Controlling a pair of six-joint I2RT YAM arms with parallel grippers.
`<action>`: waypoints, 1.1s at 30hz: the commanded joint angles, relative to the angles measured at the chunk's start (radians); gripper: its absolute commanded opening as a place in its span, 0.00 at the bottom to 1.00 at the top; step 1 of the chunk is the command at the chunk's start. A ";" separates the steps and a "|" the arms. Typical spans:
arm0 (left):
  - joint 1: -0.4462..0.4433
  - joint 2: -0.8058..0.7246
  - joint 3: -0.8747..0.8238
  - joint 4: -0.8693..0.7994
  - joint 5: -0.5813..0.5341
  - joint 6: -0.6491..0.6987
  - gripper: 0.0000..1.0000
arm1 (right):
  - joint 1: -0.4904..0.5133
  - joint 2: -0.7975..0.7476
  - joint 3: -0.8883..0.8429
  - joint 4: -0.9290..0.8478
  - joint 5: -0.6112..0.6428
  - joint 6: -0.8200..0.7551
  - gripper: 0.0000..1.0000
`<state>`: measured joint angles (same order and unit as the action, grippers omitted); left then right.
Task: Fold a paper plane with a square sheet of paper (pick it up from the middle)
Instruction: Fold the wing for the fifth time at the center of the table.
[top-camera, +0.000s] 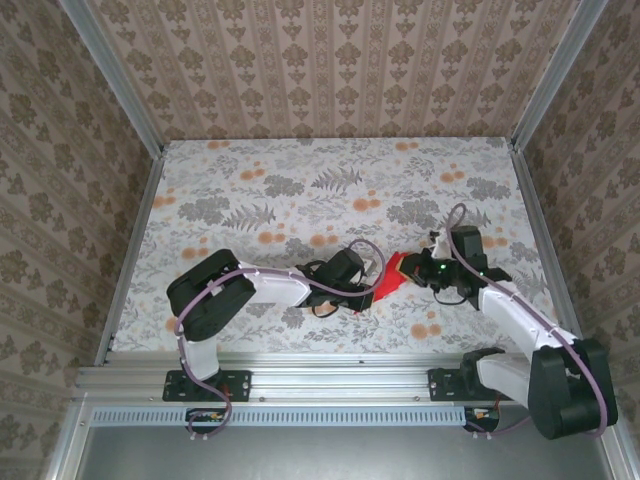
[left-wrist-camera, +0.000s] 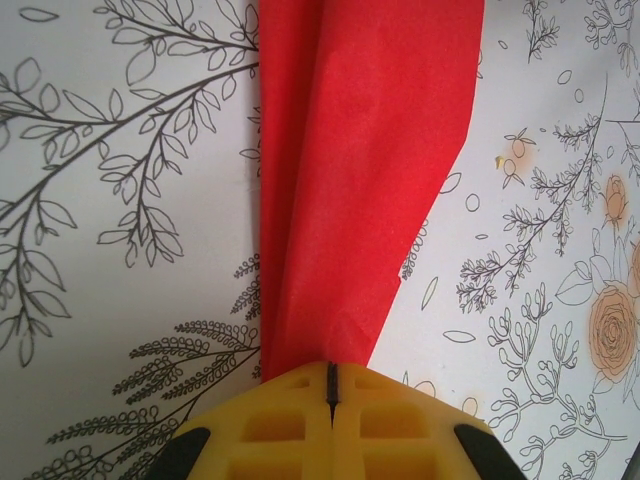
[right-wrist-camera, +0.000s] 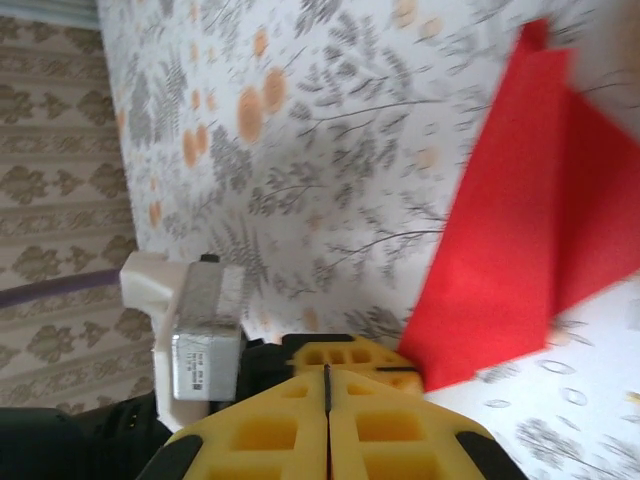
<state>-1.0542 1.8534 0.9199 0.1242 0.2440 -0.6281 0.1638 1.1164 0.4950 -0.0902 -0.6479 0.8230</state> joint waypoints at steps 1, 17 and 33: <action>-0.011 0.092 -0.052 -0.222 -0.049 0.027 0.00 | 0.087 0.085 -0.026 0.193 0.000 0.151 0.10; -0.010 0.067 -0.067 -0.236 -0.061 0.030 0.00 | 0.122 0.507 0.040 0.316 0.110 0.043 0.09; -0.011 0.037 -0.123 -0.258 -0.071 0.028 0.00 | 0.006 0.564 0.105 0.208 0.264 -0.070 0.08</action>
<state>-1.0588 1.8442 0.8902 0.1661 0.2039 -0.6231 0.2340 1.6451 0.5770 0.1608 -0.6136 0.7822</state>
